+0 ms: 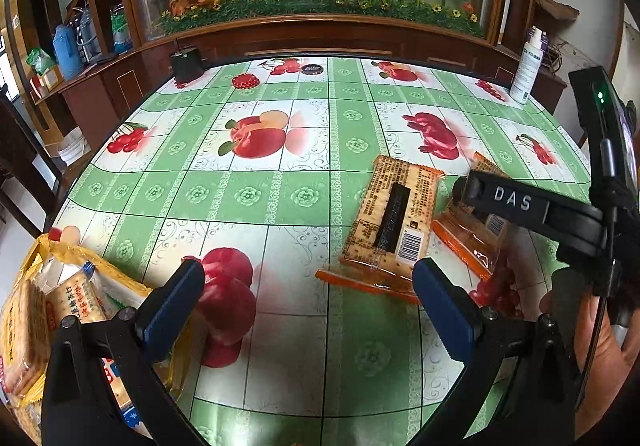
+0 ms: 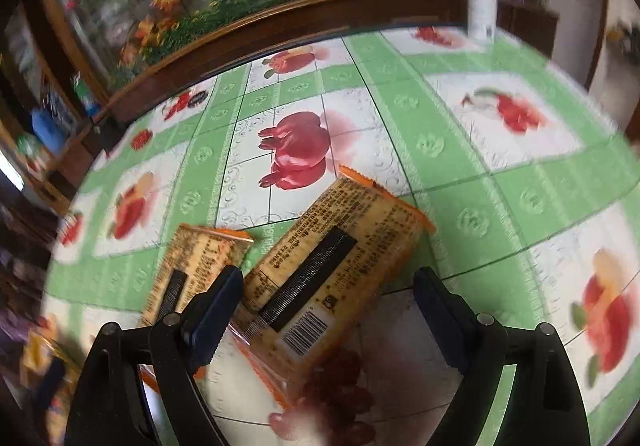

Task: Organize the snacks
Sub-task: 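Grasp a long cracker packet with the right tool while the left tool grasps the other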

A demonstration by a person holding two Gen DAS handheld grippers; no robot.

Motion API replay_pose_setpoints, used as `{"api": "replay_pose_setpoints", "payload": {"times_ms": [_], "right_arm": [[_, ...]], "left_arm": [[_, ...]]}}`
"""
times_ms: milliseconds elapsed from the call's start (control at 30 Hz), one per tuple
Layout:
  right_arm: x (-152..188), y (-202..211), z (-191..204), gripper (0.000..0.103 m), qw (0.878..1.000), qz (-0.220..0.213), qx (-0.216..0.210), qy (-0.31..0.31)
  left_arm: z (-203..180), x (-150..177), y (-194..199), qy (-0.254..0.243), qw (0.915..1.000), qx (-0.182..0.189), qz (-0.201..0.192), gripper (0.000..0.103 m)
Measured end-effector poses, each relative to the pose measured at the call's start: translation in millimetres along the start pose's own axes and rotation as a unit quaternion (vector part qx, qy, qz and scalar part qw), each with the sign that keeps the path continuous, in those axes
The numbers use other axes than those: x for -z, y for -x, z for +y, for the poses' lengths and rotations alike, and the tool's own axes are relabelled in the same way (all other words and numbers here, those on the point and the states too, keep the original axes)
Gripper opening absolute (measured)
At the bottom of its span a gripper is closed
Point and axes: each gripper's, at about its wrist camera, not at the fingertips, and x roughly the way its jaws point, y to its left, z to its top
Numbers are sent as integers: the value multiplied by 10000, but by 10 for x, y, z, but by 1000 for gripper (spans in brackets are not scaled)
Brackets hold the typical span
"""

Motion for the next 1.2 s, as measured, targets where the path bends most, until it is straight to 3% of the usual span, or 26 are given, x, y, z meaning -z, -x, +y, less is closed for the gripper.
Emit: {"api": "replay_pose_setpoints", "payload": {"times_ms": [233, 367, 700, 867, 1033, 1200], "right_arm": [[-70, -106, 178, 90, 9996, 50, 165, 223], [-17, -136, 282, 87, 9961, 106, 347, 806], [95, 43, -102, 67, 9898, 116, 494, 1333], [97, 88, -231, 65, 9893, 57, 392, 1406], [94, 102, -284, 63, 9893, 7, 354, 1413], [129, 180, -406, 62, 9913, -96, 240, 1288]], "left_arm": [[13, -20, -64, 29, 10000, -16, 74, 103], [-19, -66, -102, -29, 10000, 26, 62, 103], [-310, -220, -365, -253, 9993, 112, 260, 103], [-453, -229, -497, -343, 9982, 223, 444, 103], [-518, -233, -663, -389, 9971, 91, 644, 103], [-503, -219, -685, -297, 9977, 179, 583, 103]]}}
